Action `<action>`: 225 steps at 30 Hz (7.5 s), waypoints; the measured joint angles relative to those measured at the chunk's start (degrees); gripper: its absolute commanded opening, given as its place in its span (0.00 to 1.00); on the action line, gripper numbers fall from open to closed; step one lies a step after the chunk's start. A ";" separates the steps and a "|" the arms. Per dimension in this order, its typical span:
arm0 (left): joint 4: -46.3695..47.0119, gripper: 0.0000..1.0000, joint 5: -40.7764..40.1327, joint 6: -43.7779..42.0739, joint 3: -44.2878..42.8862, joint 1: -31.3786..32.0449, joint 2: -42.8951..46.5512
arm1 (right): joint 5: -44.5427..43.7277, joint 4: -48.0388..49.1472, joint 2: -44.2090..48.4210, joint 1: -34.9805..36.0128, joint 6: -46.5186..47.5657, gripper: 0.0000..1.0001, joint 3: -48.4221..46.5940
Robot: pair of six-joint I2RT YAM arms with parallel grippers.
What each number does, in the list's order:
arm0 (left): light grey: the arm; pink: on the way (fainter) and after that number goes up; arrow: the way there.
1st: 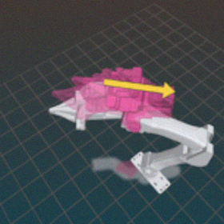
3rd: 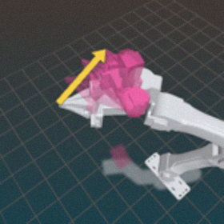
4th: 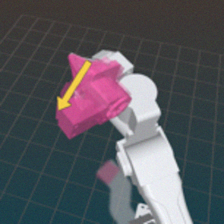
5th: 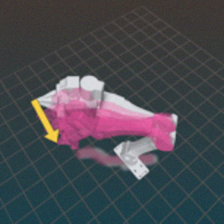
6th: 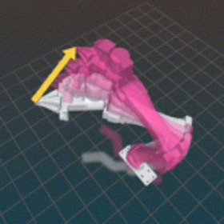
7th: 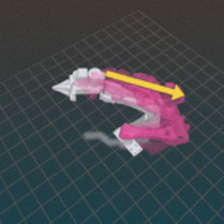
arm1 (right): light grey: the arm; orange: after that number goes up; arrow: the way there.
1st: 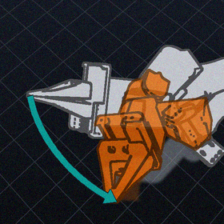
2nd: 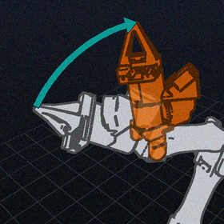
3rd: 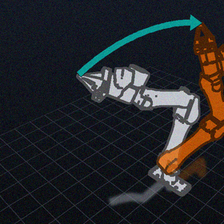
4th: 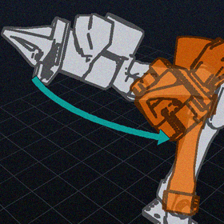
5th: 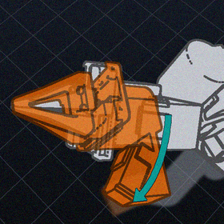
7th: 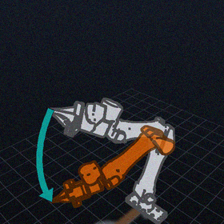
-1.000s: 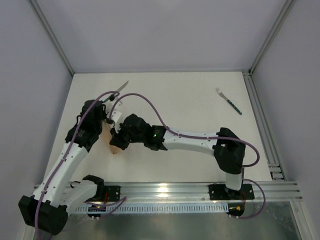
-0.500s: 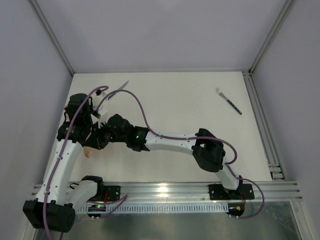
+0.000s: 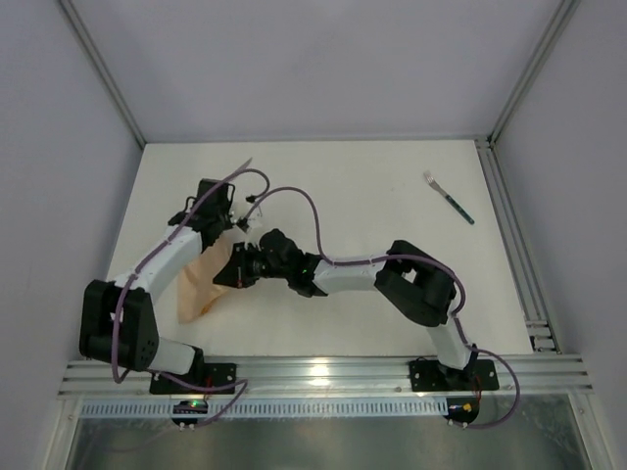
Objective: Fold the napkin into a case and place the utensils inside
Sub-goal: Turn over the upper triangle folded napkin at the center of the board, then smooth out the lower triangle-folded napkin at the center of the board, then move the lower triangle-folded napkin to the center of the board, then pick up the lower triangle-folded napkin from the center of the board.
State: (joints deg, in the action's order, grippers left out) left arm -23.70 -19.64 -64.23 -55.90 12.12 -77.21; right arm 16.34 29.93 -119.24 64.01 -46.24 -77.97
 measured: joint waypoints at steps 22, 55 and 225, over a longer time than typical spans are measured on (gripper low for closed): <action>7.98 0.06 3.63 4.52 -16.94 18.91 -38.21 | 1.86 3.02 12.79 -19.08 -8.07 0.04 34.34; -5.31 0.56 11.30 30.51 -19.08 4.74 -18.67 | 6.60 -6.43 17.99 -24.22 -4.85 0.04 39.39; -7.56 0.68 29.29 15.69 26.62 28.48 13.20 | 9.01 -29.27 22.97 -42.77 17.09 0.48 28.00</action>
State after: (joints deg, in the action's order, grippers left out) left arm -31.27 9.65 -48.53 -29.28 40.60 -64.01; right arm 25.34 0.67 -96.27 21.23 -29.15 -49.98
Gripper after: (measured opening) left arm 0.703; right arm 0.475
